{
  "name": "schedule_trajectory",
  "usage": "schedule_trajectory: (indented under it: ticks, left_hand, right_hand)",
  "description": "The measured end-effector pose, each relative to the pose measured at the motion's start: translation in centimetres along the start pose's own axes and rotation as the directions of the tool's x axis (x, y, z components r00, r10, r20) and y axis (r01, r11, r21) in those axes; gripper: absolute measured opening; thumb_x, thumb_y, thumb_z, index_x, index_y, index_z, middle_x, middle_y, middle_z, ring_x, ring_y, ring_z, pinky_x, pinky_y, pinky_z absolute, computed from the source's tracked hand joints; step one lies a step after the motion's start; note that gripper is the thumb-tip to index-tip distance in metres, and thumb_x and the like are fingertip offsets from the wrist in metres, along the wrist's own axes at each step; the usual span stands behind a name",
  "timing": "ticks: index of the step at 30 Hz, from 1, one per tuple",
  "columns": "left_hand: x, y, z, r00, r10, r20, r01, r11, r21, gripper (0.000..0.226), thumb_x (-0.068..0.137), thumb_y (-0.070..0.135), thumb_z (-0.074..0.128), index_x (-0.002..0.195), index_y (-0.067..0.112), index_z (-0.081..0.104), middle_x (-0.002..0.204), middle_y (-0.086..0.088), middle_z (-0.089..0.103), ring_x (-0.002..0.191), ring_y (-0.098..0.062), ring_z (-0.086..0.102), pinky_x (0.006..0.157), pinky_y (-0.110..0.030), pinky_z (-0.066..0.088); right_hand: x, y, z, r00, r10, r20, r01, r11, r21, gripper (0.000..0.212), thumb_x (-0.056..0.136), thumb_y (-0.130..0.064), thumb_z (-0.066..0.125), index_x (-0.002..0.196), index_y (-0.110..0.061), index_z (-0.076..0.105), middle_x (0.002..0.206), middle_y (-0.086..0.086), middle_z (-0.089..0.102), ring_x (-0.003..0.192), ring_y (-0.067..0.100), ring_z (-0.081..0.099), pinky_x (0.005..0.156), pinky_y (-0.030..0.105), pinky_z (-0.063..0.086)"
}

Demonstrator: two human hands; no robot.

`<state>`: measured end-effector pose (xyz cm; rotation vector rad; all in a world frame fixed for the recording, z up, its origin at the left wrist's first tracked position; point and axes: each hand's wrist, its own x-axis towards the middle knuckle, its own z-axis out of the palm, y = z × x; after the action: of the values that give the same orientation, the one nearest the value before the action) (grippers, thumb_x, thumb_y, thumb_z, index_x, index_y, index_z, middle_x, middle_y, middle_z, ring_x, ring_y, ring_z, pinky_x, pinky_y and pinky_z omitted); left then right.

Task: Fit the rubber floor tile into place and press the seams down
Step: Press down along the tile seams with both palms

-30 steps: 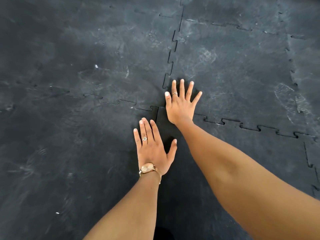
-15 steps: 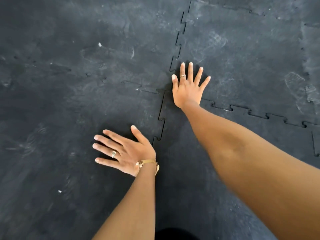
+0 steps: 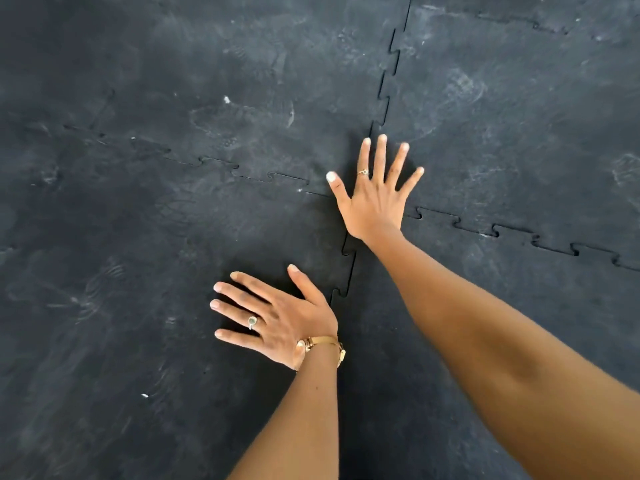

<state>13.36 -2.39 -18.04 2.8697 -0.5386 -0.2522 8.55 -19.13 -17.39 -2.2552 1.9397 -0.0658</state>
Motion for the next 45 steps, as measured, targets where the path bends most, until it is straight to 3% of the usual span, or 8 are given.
schedule_trajectory:
  ticks: [7, 21, 25, 29, 33, 35, 40, 45]
  left_hand:
    - [0.0, 0.2, -0.7, 0.999, -0.030, 0.029, 0.030, 0.999, -0.015, 0.081, 0.094, 0.060, 0.016, 0.154, 0.007, 0.006, 0.162, -0.017, 0.003, 0.149, -0.035, -0.005, 0.117, -0.062, -0.001]
    - [-0.1, 0.0, -1.6, 0.992, 0.015, 0.127, -0.006, 0.997, -0.074, 0.080, 0.095, 0.056, 0.020, 0.153, 0.003, 0.005, 0.162, -0.019, 0.002, 0.149, -0.037, -0.005, 0.117, -0.063, -0.002]
    - [-0.1, -0.9, -2.6, 0.969, 0.145, 0.201, -0.141, 0.989, -0.035, 0.084, 0.095, 0.058, 0.020, 0.153, 0.001, 0.000, 0.160, -0.024, -0.002, 0.148, -0.042, -0.004, 0.117, -0.062, -0.002]
    - [2.0, -9.0, -4.5, 0.777, 0.611, 0.152, -0.627, 0.772, 0.099, 0.079, 0.096, 0.061, 0.019, 0.155, 0.009, 0.011, 0.160, -0.020, 0.013, 0.146, -0.039, 0.016, 0.119, -0.047, 0.015]
    - [2.3, -14.3, -4.7, 0.488, 0.866, 0.108, -0.872, 0.488, 0.023, 0.064, 0.099, 0.045, 0.026, 0.150, 0.007, 0.031, 0.158, -0.011, 0.029, 0.148, -0.029, 0.018, 0.121, -0.045, 0.015]
    - [2.3, -14.0, -4.3, 0.391, 0.914, 0.111, -0.919, 0.395, -0.013, 0.060, 0.099, 0.039, 0.030, 0.148, 0.006, 0.035, 0.156, -0.009, 0.033, 0.148, -0.027, 0.019, 0.121, -0.045, 0.017]
    - [2.3, -13.9, -4.7, 0.395, 0.906, 0.154, -0.916, 0.401, -0.008, 0.057, 0.100, 0.036, 0.029, 0.148, 0.006, 0.035, 0.156, -0.011, 0.034, 0.147, -0.028, 0.023, 0.120, -0.047, 0.020]
    - [2.5, -13.3, -5.0, 0.511, 0.837, 0.194, -0.856, 0.517, 0.025, 0.063, 0.098, 0.044, 0.024, 0.153, 0.013, 0.024, 0.161, -0.012, 0.020, 0.150, -0.028, 0.013, 0.122, -0.047, 0.009]
  right_hand:
    - [-0.2, 0.0, -0.4, 1.000, -0.019, 0.008, 0.019, 1.000, 0.012, 0.079, 0.095, -0.067, 0.007, 0.155, -0.017, -0.007, 0.164, 0.005, -0.010, 0.146, 0.036, -0.021, 0.111, 0.069, -0.010]
    - [-7.9, 1.2, 0.3, 0.978, -0.198, 0.072, 0.199, 0.980, -0.010, 0.072, 0.101, -0.054, 0.009, 0.153, -0.007, -0.006, 0.164, 0.008, -0.009, 0.150, 0.021, -0.014, 0.120, 0.046, -0.013]
    - [-10.3, 1.0, 0.3, 0.976, -0.200, 0.087, 0.202, 0.979, -0.024, 0.068, 0.102, -0.051, 0.008, 0.154, -0.009, -0.007, 0.163, 0.006, -0.011, 0.150, 0.020, -0.015, 0.120, 0.044, -0.013]
    - [-10.4, 0.2, -2.3, 0.967, -0.133, 0.219, 0.115, 0.989, 0.092, 0.069, 0.102, -0.051, 0.008, 0.153, -0.007, -0.007, 0.163, 0.007, -0.014, 0.149, 0.023, -0.016, 0.121, 0.047, -0.009]
    - [-13.5, -2.3, -1.7, 0.986, -0.084, -0.147, 0.092, 0.994, 0.050, 0.077, 0.097, -0.058, 0.001, 0.155, -0.006, -0.001, 0.162, 0.009, -0.012, 0.150, 0.027, -0.009, 0.121, 0.049, -0.007]
    - [-15.4, -2.4, 0.1, 0.991, -0.127, -0.049, 0.124, 0.991, -0.052, 0.076, 0.097, -0.058, 0.000, 0.155, -0.009, -0.003, 0.163, 0.009, -0.009, 0.150, 0.029, -0.012, 0.120, 0.055, -0.002]
    - [-14.9, -2.1, 1.4, 0.989, -0.115, 0.090, 0.124, 0.987, -0.102, 0.076, 0.093, -0.061, -0.006, 0.155, -0.017, -0.005, 0.164, 0.007, -0.007, 0.149, 0.029, -0.016, 0.117, 0.059, -0.008]
    - [-14.9, -2.6, 0.3, 0.981, -0.092, 0.173, 0.109, 0.990, -0.087, 0.076, 0.095, -0.060, 0.001, 0.154, -0.013, -0.012, 0.163, 0.007, -0.014, 0.148, 0.026, -0.019, 0.117, 0.058, -0.011]
